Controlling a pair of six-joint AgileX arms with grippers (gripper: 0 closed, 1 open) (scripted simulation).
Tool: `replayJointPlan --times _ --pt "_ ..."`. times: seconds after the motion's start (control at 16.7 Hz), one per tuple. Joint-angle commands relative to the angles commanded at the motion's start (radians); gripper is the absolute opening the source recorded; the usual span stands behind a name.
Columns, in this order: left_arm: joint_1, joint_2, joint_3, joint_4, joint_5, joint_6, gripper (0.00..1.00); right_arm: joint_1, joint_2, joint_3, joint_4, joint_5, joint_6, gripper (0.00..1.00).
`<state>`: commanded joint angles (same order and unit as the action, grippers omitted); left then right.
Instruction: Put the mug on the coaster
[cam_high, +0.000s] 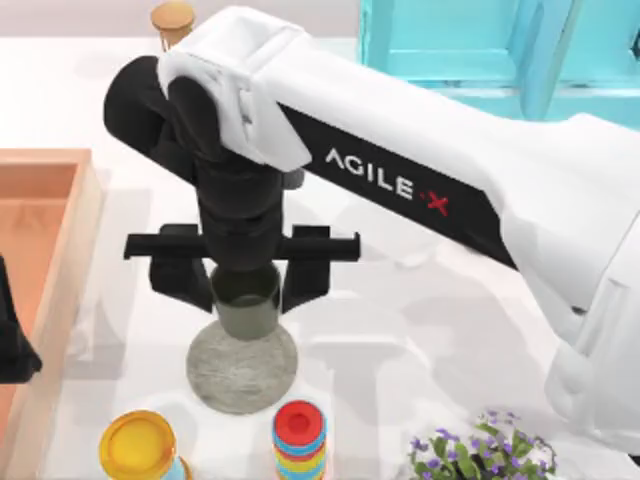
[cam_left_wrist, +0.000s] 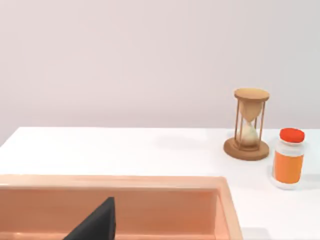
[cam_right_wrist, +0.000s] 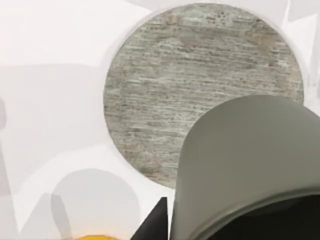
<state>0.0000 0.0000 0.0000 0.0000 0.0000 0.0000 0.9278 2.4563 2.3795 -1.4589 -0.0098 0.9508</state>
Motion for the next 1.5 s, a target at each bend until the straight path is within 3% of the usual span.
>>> replayJointPlan --times 0.36,0.9,1.2,1.5 --pt "0.000 0.000 0.000 0.000 0.000 0.000 1.00 -0.004 -0.001 -0.006 0.005 -0.001 0.001 0.00" --pt "0.000 0.000 0.000 0.000 0.000 0.000 1.00 0.000 0.005 -0.235 0.240 0.000 0.000 0.00" --pt "0.000 0.000 0.000 0.000 0.000 0.000 1.00 0.000 0.005 -0.248 0.253 0.000 0.000 0.00" --pt "0.000 0.000 0.000 0.000 0.000 0.000 1.00 0.000 0.005 -0.248 0.253 0.000 0.000 0.38"
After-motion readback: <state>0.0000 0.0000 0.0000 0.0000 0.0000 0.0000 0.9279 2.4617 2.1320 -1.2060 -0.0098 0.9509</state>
